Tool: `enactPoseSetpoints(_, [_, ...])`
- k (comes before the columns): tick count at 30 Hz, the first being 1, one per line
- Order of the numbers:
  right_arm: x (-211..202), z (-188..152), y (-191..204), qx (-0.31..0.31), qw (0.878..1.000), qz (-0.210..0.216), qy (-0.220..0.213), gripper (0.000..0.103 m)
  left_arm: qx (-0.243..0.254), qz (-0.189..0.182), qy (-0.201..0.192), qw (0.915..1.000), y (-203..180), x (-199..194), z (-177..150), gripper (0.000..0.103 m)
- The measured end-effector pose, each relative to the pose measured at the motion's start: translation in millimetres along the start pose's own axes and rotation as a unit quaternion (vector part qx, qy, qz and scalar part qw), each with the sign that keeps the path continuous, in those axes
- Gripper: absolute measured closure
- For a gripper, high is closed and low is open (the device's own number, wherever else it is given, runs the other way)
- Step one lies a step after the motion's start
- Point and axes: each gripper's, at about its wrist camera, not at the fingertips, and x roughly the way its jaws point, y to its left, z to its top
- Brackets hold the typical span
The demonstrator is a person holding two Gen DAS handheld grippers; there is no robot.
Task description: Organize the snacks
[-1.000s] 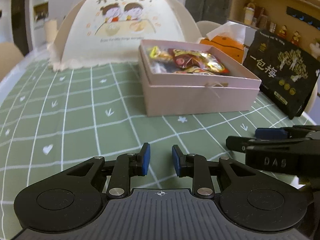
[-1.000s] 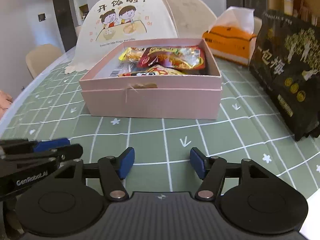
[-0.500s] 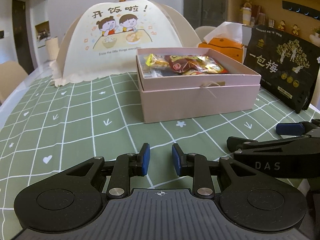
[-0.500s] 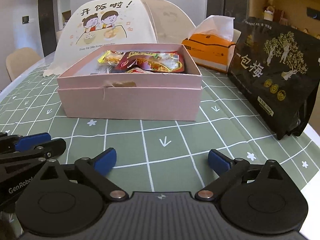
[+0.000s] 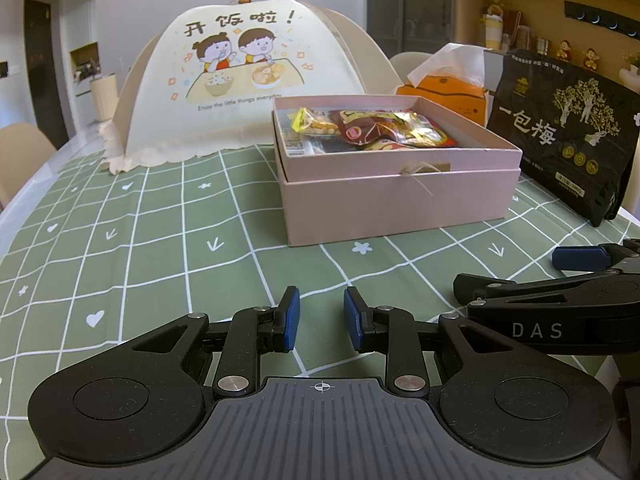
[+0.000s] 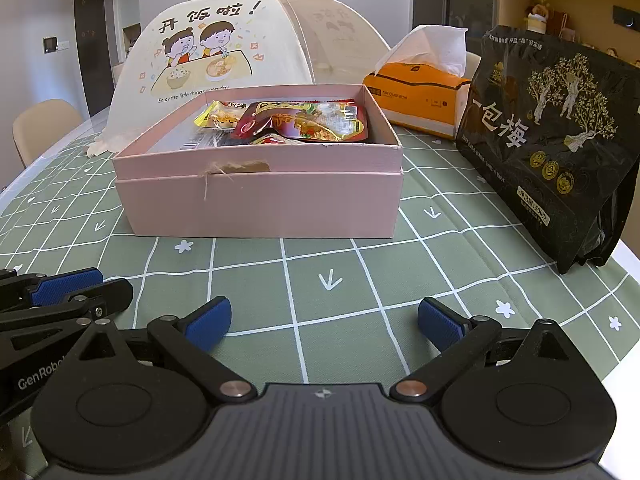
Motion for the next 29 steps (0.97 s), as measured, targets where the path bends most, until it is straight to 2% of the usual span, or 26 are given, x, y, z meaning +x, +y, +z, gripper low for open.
enactPoseSetpoints(29, [0.1,-0.1,-0.2,0.000,1.000,0.000,0.000,0.003,-0.009,-0.002,0.001,1.0000,1.1,-0.3,0.1,0.074])
